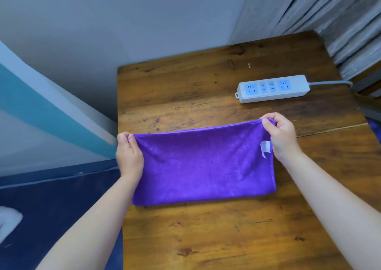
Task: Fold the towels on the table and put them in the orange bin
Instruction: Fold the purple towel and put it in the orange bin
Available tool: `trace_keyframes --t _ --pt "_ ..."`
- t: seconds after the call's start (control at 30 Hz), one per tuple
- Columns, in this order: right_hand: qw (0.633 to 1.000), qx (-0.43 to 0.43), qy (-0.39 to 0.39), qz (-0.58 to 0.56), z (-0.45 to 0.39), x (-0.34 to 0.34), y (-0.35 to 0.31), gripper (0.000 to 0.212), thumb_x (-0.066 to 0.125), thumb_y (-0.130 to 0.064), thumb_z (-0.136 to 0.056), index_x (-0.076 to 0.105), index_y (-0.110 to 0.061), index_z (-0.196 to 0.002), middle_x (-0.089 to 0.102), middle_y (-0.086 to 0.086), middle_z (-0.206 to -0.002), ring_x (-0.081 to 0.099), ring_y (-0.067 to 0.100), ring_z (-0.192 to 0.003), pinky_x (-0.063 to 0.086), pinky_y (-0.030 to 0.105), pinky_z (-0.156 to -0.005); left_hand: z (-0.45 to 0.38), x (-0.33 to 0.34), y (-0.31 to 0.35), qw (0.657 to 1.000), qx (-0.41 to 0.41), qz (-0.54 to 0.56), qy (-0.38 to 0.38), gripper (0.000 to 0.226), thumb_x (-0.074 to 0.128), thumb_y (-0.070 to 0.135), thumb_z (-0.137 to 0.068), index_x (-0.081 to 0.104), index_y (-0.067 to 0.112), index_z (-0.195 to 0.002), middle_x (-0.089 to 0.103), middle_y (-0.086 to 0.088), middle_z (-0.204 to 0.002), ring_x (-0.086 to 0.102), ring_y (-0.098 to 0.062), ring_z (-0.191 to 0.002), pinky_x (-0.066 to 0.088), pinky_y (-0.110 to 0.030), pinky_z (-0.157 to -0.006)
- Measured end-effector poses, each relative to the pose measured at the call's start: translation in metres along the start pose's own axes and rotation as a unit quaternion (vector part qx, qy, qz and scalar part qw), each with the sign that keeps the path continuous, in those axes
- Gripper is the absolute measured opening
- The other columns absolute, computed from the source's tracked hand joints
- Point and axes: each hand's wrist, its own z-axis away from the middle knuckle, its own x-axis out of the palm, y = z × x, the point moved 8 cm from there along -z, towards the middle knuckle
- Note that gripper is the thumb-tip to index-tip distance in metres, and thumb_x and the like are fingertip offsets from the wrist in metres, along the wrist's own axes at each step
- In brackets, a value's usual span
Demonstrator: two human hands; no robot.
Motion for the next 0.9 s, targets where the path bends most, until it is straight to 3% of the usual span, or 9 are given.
trace_keyframes --t 0.13,0.23,0.4,0.57,0.67,0.73,0.8,0.87,0.9 --pt "0.991 -0.022 -0.012 0.128 -0.015 0.013 0.001 0.012 0.043 -0.011 -0.094 0.053 -0.013 -0.087 0.052 0.002 -0.085 0.048 0.01 -0.075 0.037 0.017 -0.056 -0.009 0.014 -0.012 0.996 -0.039 -0.062 -0.045 0.023 0.028 0.024 -0.099 0.043 0.006 -0.1 0.049 -0.011 -0.083 0.045 -0.027 -0.076 0.032 -0.034 -0.066" --pt "0.982 0.0 0.008 0.191 -0.021 0.016 0.014 0.016 0.042 -0.01 -0.095 0.055 -0.004 -0.1 0.052 0.006 -0.094 0.048 0.015 -0.086 0.038 0.022 -0.066 -0.015 0.022 -0.014 0.99 -0.044 -0.113 -0.066 0.022 0.029 0.026 -0.099 0.042 0.009 -0.095 0.049 -0.01 -0.082 0.044 -0.027 -0.075 0.033 -0.035 -0.064" --pt "0.963 -0.02 0.027 0.269 -0.027 0.02 0.013 0.019 0.042 -0.011 -0.095 0.056 -0.001 -0.105 0.057 0.013 -0.108 0.051 0.019 -0.096 0.04 0.025 -0.075 -0.021 0.024 -0.019 0.985 -0.047 -0.145 -0.077 0.026 0.03 0.027 -0.099 0.045 0.005 -0.099 0.055 -0.016 -0.089 0.045 -0.028 -0.077 0.035 -0.035 -0.065" --pt "0.928 -0.023 0.029 0.371 -0.035 0.028 0.014 0.022 0.046 -0.018 -0.094 0.055 -0.003 -0.108 0.054 0.015 -0.115 0.055 0.026 -0.1 0.041 0.027 -0.073 -0.025 0.023 -0.021 0.973 -0.076 -0.204 -0.073 0.027 0.038 0.027 -0.097 0.048 0.003 -0.107 0.057 -0.02 -0.108 0.054 -0.038 -0.095 0.041 -0.039 -0.07" --pt "0.928 0.025 0.034 0.369 -0.04 0.015 0.011 0.033 0.053 -0.025 -0.091 0.051 -0.006 -0.118 0.049 0.016 -0.123 0.053 0.028 -0.108 0.046 0.031 -0.082 -0.03 0.01 -0.017 0.971 -0.109 -0.211 -0.037 0.032 0.048 0.024 -0.093 0.046 0.001 -0.116 0.049 -0.021 -0.121 0.049 -0.039 -0.109 0.043 -0.046 -0.085" --pt "0.913 -0.007 0.048 0.405 -0.034 0.01 -0.003 0.039 0.054 -0.026 -0.09 0.049 -0.006 -0.123 0.046 0.017 -0.129 0.049 0.03 -0.117 0.045 0.037 -0.091 -0.027 0.006 -0.004 0.973 -0.053 -0.223 -0.01 0.035 0.05 0.015 -0.091 0.046 -0.001 -0.122 0.043 -0.022 -0.129 0.041 -0.038 -0.121 0.036 -0.046 -0.098" --pt "0.883 -0.16 0.049 0.439 -0.012 0.035 -0.028 0.036 0.052 -0.017 -0.09 0.052 -0.001 -0.121 0.049 0.02 -0.13 0.046 0.035 -0.121 0.041 0.045 -0.097 -0.008 0.021 0.024 0.973 0.078 -0.216 -0.021 0.036 0.048 0.006 -0.089 0.048 -0.002 -0.124 0.04 -0.023 -0.137 0.034 -0.037 -0.13 0.028 -0.044 -0.107" --pt "0.836 -0.282 -0.05 0.468 0.02 0.091 -0.033 0.038 0.048 -0.013 -0.089 0.051 0.0 -0.125 0.045 0.022 -0.137 0.038 0.039 -0.129 0.03 0.053 -0.105 0.024 0.053 0.052 0.956 0.195 -0.203 -0.083 0.037 0.049 0.003 -0.087 0.051 -0.002 -0.124 0.04 -0.022 -0.14 0.031 -0.038 -0.134 0.027 -0.044 -0.109" --pt "0.808 -0.287 -0.129 0.498 0.033 0.12 -0.021 0.043 0.044 -0.017 -0.092 0.043 -0.003 -0.133 0.034 0.018 -0.146 0.027 0.035 -0.137 0.019 0.052 -0.111 0.039 0.072 0.059 0.94 0.23 -0.214 -0.134 0.04 0.048 0.007 -0.088 0.048 0.0 -0.128 0.037 -0.02 -0.144 0.028 -0.037 -0.137 0.025 -0.045 -0.11"
